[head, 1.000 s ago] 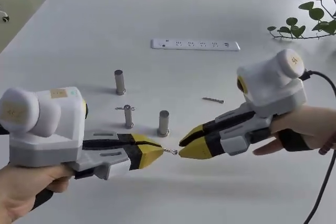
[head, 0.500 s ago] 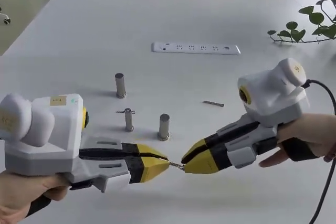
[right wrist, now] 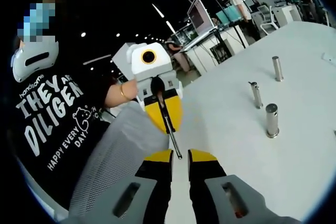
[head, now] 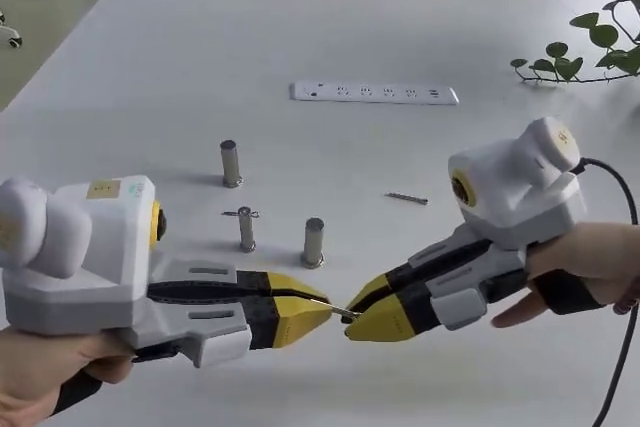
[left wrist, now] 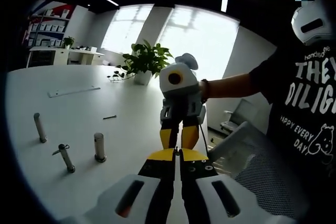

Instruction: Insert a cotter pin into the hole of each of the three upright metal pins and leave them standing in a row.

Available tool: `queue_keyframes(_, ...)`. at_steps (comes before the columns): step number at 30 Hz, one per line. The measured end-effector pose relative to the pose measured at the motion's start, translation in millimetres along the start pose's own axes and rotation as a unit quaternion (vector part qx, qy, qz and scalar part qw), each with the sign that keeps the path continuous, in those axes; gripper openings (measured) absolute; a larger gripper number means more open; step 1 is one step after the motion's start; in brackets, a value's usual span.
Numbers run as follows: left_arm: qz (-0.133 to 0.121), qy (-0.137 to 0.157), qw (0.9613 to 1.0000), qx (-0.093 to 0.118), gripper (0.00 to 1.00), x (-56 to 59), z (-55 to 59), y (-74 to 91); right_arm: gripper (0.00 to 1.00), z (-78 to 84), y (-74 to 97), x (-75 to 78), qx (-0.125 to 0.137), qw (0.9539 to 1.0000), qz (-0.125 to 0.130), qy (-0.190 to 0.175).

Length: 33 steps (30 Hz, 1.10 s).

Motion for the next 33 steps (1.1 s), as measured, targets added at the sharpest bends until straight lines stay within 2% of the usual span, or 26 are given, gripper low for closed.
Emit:
queue_keyframes(5, 0.003, 0.002, 1.0000, -0.001, 0.00, 0.4, 2.0, -0.8, 0.00, -1.2, 0.1, -2.2, 0.001, 0.9999, -0.005, 0.013)
queue_keyframes(8, 0.003, 0.006, 1.0000, 0.002, 0.00, -0.2, 3.4, -0.2, 0.00, -1.4, 0.0, -1.8, -0.001, 0.9999, -0.005, 0.015)
queue_keyframes(12, 0.008, 0.007, 0.9999, 0.001, 0.01, 1.6, 5.0, 0.2, 0.00, -1.8, 1.5, -5.4, 0.000, 0.9986, -0.012, 0.051)
queue_keyframes(13, 0.007, 0.005, 1.0000, 0.001, 0.01, 1.5, 5.3, 0.2, 0.00, -2.3, 1.1, -3.5, 0.000, 0.9967, -0.006, 0.081)
queue_keyframes(16, 0.001, 0.010, 0.9999, -0.005, 0.01, -0.6, 8.6, 0.5, 0.00, -1.7, -0.4, -2.1, -0.008, 0.9961, 0.004, 0.088)
queue_keyframes(21, -0.025, 0.006, 0.9995, -0.017, 0.03, -11.4, 16.0, 2.4, 0.00, 0.4, -3.7, 4.3, -0.027, 0.9918, 0.027, 0.122)
queue_keyframes(26, -0.041, 0.004, 0.9991, -0.004, 0.08, -15.4, 14.9, 5.5, 0.00, 0.9, -2.4, 14.2, -0.035, 0.9897, 0.047, 0.130)
queue_keyframes(30, -0.073, -0.007, 0.9973, -0.006, 0.15, -24.6, 16.1, 9.7, 0.00, -2.4, 1.2, 28.3, -0.034, 0.9879, 0.075, 0.132)
queue_keyframes(33, -0.102, -0.008, 0.9947, -0.003, 0.15, -33.8, 17.1, 13.5, 0.00, -6.6, 3.7, 38.3, -0.031, 0.9850, 0.099, 0.138)
Point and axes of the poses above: the centre of the closed fingertips' face, and the gripper's own axes: y roughly backward along the fingers, x roughly to its right, z roughly out of its underside, the point moved 1 cm from there along y, roughly backward along the fingers, and after that the axes turned 12 degrees about z, right-handed, at the moved point
